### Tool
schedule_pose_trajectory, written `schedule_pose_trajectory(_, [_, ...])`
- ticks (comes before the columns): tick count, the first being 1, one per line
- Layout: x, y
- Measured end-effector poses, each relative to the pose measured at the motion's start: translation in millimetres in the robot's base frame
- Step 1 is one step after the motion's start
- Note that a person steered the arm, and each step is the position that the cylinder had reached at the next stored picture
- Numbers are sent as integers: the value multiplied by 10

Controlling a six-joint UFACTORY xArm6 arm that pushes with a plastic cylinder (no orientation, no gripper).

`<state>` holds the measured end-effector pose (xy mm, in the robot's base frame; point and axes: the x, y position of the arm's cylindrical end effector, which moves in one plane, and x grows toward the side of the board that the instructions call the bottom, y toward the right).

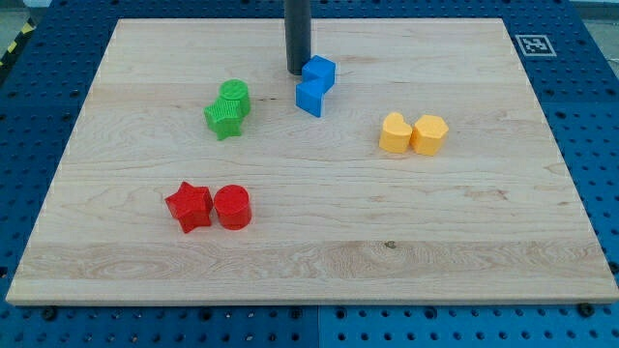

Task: Push green circle to top left

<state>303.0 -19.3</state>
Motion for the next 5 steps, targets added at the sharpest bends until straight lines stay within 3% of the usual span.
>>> schedule_pose_trajectory(2, [76,-405])
schedule_pose_trajectory(5, [342,-538])
